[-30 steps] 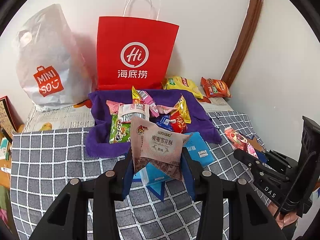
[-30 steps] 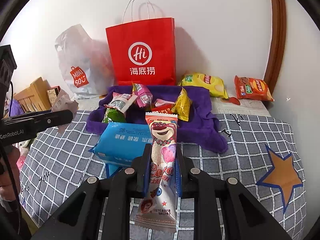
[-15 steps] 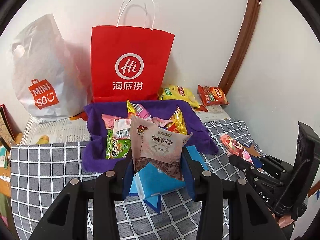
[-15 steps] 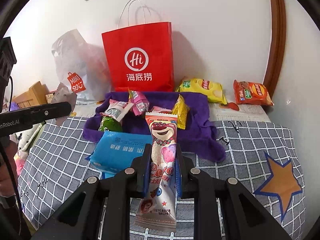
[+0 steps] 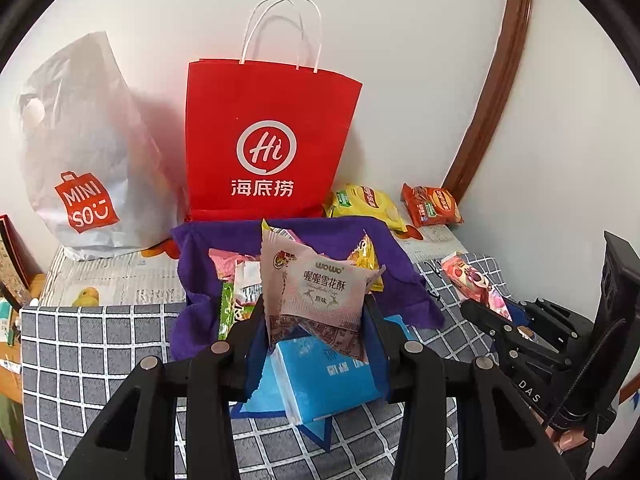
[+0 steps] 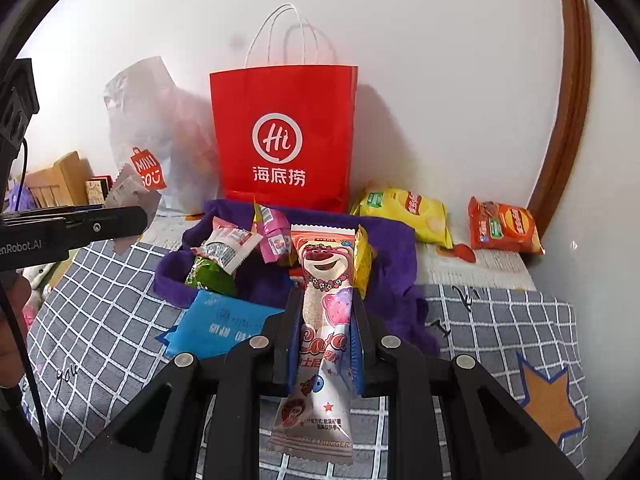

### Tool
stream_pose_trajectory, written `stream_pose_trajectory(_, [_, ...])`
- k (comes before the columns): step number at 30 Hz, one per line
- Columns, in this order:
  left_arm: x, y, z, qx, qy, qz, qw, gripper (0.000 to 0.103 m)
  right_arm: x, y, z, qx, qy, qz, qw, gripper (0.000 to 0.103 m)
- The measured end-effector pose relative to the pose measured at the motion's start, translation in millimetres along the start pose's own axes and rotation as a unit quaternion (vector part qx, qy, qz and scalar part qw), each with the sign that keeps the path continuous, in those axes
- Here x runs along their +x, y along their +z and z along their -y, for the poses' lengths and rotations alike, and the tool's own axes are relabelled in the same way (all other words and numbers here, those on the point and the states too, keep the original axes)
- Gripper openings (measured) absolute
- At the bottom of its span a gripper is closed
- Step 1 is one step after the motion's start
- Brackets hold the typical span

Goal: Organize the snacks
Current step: 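Carry the bear packet and wowo packet in both tools toward the purple towel, then lower both packets onto the towel and open both tools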

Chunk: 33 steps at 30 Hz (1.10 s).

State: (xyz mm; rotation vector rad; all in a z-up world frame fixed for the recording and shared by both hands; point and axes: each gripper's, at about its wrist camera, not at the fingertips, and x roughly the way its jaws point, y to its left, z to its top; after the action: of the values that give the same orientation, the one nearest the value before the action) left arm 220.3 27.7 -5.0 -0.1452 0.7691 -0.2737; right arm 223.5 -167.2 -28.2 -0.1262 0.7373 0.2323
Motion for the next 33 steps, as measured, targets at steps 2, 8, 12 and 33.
stream_pose_trajectory(2, [3, 1, -4, -0.004, 0.0, -0.001, 1.0, 0.041, 3, 4, -2, -0.004, -0.001, -0.001, 1.0, 0.021])
stream_pose_trajectory(8, [12, 8, -14, -0.009, -0.002, -0.004, 0.9999, 0.041, 11, 10, -6, -0.011, -0.01, 0.006, 1.0, 0.021])
stream_pose_trajectory(12, [18, 16, -17, -0.006, -0.003, -0.001, 1.0, 0.041, 23, 15, -5, -0.006, -0.007, 0.003, 1.0, 0.021])
stream_pose_trajectory(33, [79, 61, -28, -0.005, 0.008, -0.015, 0.9998, 0.041, 96, 60, 22, 0.021, 0.012, -0.001, 1.0, 0.021])
